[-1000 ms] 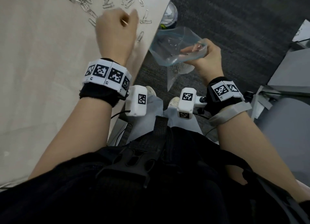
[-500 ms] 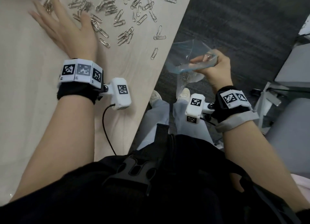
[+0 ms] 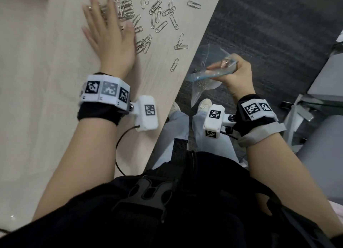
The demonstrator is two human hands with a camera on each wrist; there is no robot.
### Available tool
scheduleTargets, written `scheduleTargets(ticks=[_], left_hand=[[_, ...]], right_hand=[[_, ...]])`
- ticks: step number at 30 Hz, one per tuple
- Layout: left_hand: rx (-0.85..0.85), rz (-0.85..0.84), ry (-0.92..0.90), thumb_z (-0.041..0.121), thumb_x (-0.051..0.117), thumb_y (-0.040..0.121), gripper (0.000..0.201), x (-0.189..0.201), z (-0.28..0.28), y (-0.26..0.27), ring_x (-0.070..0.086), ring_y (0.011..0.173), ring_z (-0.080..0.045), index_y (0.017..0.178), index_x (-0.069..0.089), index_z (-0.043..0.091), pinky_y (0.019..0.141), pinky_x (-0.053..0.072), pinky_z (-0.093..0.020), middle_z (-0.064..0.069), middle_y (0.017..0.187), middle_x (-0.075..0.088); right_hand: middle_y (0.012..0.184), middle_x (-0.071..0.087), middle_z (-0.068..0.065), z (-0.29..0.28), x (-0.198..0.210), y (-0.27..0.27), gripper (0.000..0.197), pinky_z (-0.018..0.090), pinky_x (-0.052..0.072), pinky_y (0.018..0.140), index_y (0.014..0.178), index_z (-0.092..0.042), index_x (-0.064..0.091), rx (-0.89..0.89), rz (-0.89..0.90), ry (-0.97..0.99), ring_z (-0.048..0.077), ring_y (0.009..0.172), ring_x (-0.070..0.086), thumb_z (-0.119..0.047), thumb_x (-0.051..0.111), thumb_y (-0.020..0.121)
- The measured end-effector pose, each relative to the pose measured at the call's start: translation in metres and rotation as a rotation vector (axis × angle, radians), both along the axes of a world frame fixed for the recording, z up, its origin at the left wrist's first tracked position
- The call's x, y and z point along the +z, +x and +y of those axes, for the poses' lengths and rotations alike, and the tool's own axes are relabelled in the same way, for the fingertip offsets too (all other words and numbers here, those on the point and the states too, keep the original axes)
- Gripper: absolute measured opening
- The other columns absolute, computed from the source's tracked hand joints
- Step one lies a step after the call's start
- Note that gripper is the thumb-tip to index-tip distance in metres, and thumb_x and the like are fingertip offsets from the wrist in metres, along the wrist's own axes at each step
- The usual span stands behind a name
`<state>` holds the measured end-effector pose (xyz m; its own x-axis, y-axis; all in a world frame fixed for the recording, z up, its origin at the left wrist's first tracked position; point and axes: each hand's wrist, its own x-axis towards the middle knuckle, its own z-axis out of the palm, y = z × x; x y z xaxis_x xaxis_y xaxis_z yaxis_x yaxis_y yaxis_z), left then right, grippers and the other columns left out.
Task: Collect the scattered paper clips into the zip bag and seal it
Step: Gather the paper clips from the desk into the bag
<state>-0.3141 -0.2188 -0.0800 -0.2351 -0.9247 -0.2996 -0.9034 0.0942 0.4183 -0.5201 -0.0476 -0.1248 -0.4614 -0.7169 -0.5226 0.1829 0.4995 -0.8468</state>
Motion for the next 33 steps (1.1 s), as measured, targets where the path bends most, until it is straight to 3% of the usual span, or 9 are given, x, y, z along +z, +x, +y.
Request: scheduleTargets(ticks=[4,7,9,13,16,22,25,28,33], left_hand=[[-0.124,0.089,0.046,0.033,0.042,0.096,0.056,0.008,0.025,-0.011,-0.002,0.145,-0.033,0.146,0.023,0.016,0.118,-0.001,-0.044,-0.014,0.157,0.005],[-0.09,0.185,0.01,0.034,0.054,0.089,0.05,0.018,0.025,-0.006,0.02,0.141,-0.022,0.136,0.042,0.02,0.118,0.014,-0.036,-0.005,0.151,0.029],[-0.04,0.117,-0.062,0.043,0.059,0.082,0.055,0.024,0.02,0.0,0.028,0.135,-0.017,0.132,0.046,0.026,0.113,0.021,-0.039,0.002,0.145,0.037],[-0.027,-0.016,-0.029,0.06,0.068,0.067,0.078,0.03,0.01,0.009,0.025,0.132,-0.022,0.134,0.04,0.031,0.097,0.02,-0.034,0.0,0.142,0.032],[-0.043,0.017,-0.004,0.058,0.075,0.059,0.086,0.026,0.012,0.007,0.027,0.127,-0.027,0.132,0.043,0.025,0.101,0.027,-0.03,-0.009,0.138,0.031],[-0.012,0.111,-0.054,0.036,0.071,0.077,0.059,0.016,0.039,-0.012,0.035,0.121,-0.02,0.13,0.05,0.022,0.093,0.028,-0.013,-0.006,0.132,0.038],[-0.054,0.189,-0.058,0.023,0.065,0.082,0.044,0.014,0.047,-0.017,0.044,0.115,-0.021,0.125,0.056,0.019,0.098,0.037,-0.018,-0.008,0.126,0.044],[-0.076,0.291,-0.057,0.02,0.064,0.08,0.036,0.017,0.049,-0.014,0.053,0.105,-0.022,0.115,0.062,0.017,0.093,0.047,-0.027,-0.008,0.119,0.052],[-0.021,0.154,-0.074,0.035,0.074,0.073,0.059,0.023,0.042,0.008,0.039,0.12,-0.019,0.127,0.053,0.023,0.099,0.036,-0.017,-0.004,0.129,0.043]], right_hand=[[0.068,0.073,-0.005,-0.002,0.001,0.0,0.037,0.031,0.054,0.074,0.069,-0.019,0.054,0.022,-0.009,-0.012,0.022,0.076,0.066,0.005,0.082,0.063],[0.069,0.073,-0.004,-0.001,0.002,0.0,0.039,0.038,0.055,0.078,0.068,-0.02,0.052,0.038,-0.021,-0.017,0.026,0.08,0.066,0.004,0.081,0.062],[0.07,0.073,-0.002,-0.001,0.004,0.0,0.038,0.041,0.056,0.08,0.067,-0.02,0.05,0.035,-0.041,-0.031,0.025,0.078,0.066,0.0,0.082,0.06],[0.069,0.073,-0.002,0.0,0.006,-0.001,0.039,0.041,0.056,0.08,0.066,-0.019,0.048,0.04,-0.047,-0.041,0.022,0.075,0.068,-0.002,0.082,0.057],[0.068,0.072,-0.003,0.001,0.007,-0.001,0.039,0.042,0.056,0.081,0.066,-0.02,0.048,0.046,-0.041,-0.05,0.023,0.075,0.067,-0.002,0.082,0.058],[0.072,0.072,0.001,0.004,0.009,-0.001,0.04,0.045,0.055,0.082,0.064,-0.022,0.049,0.067,-0.014,-0.053,0.026,0.079,0.066,0.001,0.082,0.061],[0.075,0.072,0.003,0.005,0.009,-0.001,0.039,0.045,0.056,0.082,0.064,-0.023,0.049,0.075,0.005,-0.037,0.026,0.08,0.068,0.0,0.081,0.06],[0.078,0.071,0.01,0.006,0.011,0.0,0.038,0.048,0.056,0.081,0.062,-0.026,0.052,0.073,-0.001,-0.033,0.029,0.082,0.067,-0.002,0.081,0.059],[0.073,0.071,0.005,0.006,0.011,0.0,0.039,0.048,0.058,0.077,0.062,-0.026,0.051,0.054,0.011,-0.04,0.03,0.08,0.068,-0.002,0.082,0.06]])
